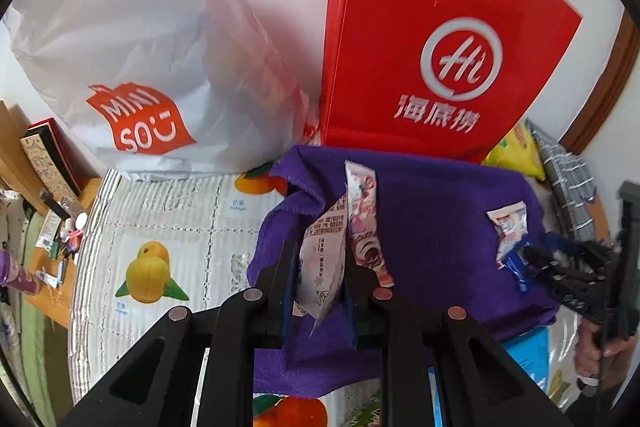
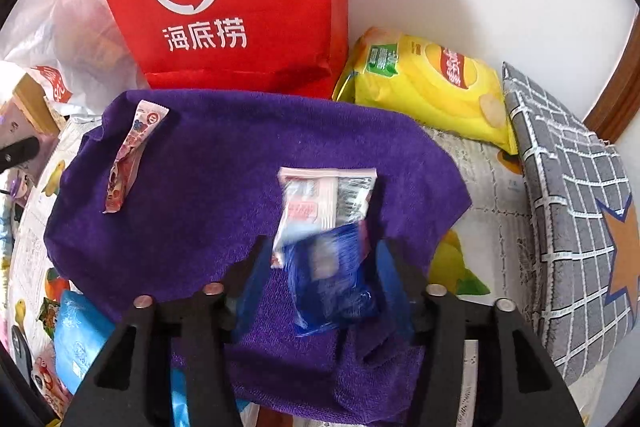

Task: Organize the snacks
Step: 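Release the blue packet on the towel while the left tool carries its packet over, then release the white-and-pink packet onto the purple towel with the left tool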

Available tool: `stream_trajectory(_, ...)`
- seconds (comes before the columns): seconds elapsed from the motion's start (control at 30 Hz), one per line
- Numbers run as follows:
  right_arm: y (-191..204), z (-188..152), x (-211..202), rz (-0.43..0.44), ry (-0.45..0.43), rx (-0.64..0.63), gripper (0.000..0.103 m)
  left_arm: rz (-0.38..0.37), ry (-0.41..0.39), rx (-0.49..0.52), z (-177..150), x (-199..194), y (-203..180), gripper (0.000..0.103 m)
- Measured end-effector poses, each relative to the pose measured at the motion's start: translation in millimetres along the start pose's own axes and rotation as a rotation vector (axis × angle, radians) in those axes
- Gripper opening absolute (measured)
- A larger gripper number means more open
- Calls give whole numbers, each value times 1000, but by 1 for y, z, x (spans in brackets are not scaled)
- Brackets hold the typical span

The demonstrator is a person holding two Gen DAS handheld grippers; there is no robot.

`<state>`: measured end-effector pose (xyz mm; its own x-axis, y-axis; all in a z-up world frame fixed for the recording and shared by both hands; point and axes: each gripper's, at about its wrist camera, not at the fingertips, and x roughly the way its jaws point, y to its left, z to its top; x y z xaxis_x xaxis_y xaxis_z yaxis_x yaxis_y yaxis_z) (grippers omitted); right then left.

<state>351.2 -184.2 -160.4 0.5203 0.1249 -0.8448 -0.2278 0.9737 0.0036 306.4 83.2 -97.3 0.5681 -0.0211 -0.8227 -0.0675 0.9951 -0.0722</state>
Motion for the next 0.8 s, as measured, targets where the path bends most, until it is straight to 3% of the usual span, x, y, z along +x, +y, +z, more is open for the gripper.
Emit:
stream_trajectory(0.4,-2,8,-51,15,-125,8,63,18,148,18,-11,44,-11,19)
stream_trajectory(0.73,-1,9,-55,25,-140,10,63,3,194,26,-17,52,-17,20)
stream_trajectory(0.8,-1,9,-56,24,-142,11,63,-9,189,25,-16,51,-18,24)
